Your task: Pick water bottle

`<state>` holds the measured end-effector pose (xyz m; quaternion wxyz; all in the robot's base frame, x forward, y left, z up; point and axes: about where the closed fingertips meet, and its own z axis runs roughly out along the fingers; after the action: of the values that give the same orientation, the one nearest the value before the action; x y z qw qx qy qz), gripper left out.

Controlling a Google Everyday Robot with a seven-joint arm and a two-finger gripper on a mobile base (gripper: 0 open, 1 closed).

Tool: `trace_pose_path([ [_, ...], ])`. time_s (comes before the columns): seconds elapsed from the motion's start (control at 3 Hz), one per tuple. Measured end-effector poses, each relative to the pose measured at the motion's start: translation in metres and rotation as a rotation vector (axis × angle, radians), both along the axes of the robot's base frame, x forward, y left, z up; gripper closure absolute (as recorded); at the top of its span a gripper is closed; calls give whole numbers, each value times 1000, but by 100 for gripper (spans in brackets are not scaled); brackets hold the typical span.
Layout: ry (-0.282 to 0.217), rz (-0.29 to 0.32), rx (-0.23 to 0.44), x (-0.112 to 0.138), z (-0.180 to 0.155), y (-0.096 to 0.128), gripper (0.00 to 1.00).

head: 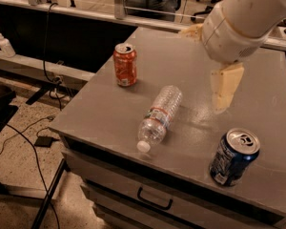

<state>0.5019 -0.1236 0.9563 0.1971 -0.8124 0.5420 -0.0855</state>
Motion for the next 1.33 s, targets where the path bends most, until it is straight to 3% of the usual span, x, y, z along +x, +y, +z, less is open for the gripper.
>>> trace_pose_path([
  [0.33, 2, 89, -51, 3, -25, 1, 0],
  [1.0, 63, 340, -152, 15, -95, 32, 0],
  [1.33, 79, 460, -178, 16, -114, 47, 0],
])
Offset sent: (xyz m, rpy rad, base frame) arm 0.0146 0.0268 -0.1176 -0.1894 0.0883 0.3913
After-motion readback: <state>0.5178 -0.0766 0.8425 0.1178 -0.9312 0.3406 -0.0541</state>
